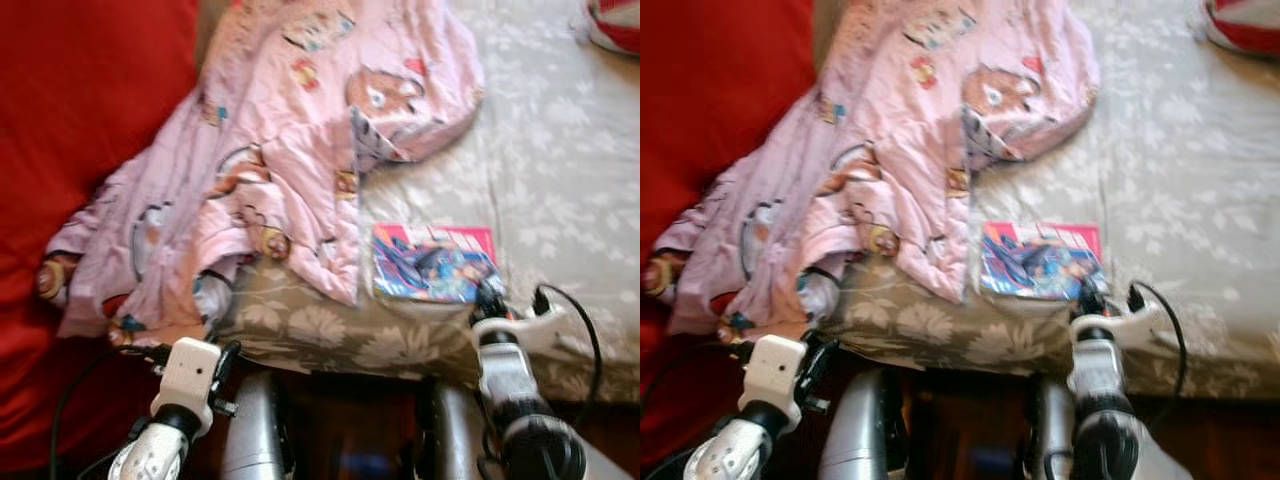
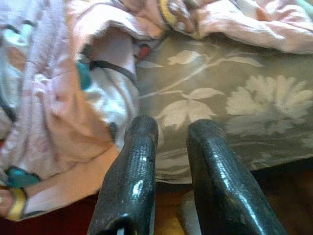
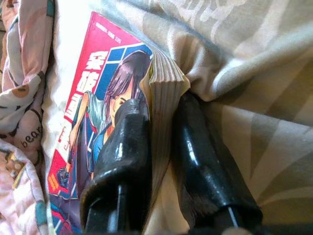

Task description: Clean up the room

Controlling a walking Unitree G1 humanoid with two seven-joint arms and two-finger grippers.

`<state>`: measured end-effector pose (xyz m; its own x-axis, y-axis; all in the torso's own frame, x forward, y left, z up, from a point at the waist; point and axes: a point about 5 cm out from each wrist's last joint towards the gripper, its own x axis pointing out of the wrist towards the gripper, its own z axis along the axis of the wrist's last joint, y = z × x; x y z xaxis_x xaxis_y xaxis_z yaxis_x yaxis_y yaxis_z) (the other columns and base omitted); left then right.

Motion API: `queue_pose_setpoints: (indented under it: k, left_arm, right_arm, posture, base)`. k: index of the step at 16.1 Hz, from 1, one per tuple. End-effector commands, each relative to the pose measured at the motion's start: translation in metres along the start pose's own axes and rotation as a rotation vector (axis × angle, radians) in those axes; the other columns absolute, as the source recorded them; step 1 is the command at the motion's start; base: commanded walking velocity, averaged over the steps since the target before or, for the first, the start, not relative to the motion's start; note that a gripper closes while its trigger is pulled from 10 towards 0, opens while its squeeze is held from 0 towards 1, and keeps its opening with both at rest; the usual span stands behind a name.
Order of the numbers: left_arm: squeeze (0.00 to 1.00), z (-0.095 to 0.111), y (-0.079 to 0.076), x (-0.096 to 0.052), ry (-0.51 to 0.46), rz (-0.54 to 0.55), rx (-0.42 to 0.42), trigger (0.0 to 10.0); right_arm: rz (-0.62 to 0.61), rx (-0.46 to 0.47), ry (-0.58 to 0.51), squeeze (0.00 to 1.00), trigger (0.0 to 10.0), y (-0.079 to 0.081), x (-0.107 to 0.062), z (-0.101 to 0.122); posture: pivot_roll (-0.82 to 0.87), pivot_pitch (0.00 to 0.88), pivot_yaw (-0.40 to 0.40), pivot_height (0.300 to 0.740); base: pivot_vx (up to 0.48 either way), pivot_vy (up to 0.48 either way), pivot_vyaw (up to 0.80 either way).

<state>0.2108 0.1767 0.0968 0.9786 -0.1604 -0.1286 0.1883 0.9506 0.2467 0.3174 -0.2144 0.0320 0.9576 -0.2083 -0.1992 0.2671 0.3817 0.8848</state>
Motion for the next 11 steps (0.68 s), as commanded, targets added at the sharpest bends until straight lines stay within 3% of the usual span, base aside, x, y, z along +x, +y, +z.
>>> queue_pose_setpoints:
  k: [1,3,6,10,11]
  left_arm:
    - [0.00,-0.008,0.002,0.000,0.019,0.009,0.005,10.0]
    - [0.00,-0.011,0.004,0.006,0.015,0.015,0.010,10.0]
    - [0.00,-0.014,0.006,0.017,0.006,0.019,0.022,10.0]
    - [0.00,-0.015,0.005,0.022,-0.011,0.022,0.023,10.0]
    - [0.00,-0.017,0.005,0.023,-0.019,0.025,0.026,10.0]
  right_arm:
    - [-0.184,0.020,0.067,0.00,0.0,-0.048,-0.031,-0.021]
    - [-0.236,0.022,0.047,0.00,0.0,-0.067,-0.045,-0.022]
    - [-0.289,0.028,0.049,0.00,0.0,-0.081,-0.060,-0.028]
    - [-0.317,0.035,0.007,0.00,0.0,-0.080,-0.058,-0.024]
    - [-0.239,-0.035,-0.006,0.00,0.0,-0.067,-0.050,-0.021]
  posture:
    - [0.25,0.144,0.083,0.549]
    - [0.23,0.122,0.081,0.549]
    - [0.20,0.090,0.074,0.549]
    - [0.19,0.078,0.067,0.549]
    - [0.19,0.069,0.062,0.549]
  base:
    - [0.000,0.000,0.00]
    - [0.000,0.000,0.00]
    - [0.000,0.000,0.00]
    - [0.000,0.000,0.00]
    - [0.000,0.000,0.00]
